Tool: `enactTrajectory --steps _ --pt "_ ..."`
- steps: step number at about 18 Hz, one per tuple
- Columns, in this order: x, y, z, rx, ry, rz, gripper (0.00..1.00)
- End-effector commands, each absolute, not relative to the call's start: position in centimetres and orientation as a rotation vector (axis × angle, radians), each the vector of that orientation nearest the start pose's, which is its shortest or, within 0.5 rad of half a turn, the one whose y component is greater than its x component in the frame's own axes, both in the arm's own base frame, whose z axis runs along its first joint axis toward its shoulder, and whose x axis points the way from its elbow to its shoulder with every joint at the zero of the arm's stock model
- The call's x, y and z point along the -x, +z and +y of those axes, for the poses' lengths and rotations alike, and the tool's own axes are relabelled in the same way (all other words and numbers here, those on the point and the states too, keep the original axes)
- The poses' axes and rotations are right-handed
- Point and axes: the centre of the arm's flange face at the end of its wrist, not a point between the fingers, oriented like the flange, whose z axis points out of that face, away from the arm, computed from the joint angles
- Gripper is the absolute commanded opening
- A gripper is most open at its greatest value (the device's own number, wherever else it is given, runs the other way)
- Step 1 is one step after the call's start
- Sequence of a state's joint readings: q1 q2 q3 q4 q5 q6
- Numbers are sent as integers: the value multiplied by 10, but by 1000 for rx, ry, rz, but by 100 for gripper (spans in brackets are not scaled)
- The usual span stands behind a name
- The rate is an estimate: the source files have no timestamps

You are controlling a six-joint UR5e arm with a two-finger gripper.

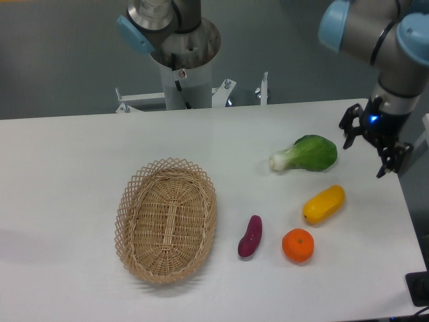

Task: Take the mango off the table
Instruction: 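Move the open gripper over the yellow mango and lower it, then close the gripper around the yellow mango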

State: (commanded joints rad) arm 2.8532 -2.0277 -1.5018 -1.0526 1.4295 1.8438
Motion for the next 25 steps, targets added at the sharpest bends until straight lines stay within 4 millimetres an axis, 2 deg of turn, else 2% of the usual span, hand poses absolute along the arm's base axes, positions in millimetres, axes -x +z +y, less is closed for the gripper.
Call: enactTrajectory --steps 2,4,6,11,14,16,22,25 --pt "596 294 335 2912 191 831 100" --pt "588 278 358 2957 171 697 100" --pt "588 270 369 2985 173 615 100" --pt "570 247 390 2993 128 690 100" --pt "570 245 394 2991 133 702 100" --pt "559 234 401 3003 111 730 100" --pt "546 213 394 3022 153 748 100" --pt "543 209 393 3025 154 741 100"
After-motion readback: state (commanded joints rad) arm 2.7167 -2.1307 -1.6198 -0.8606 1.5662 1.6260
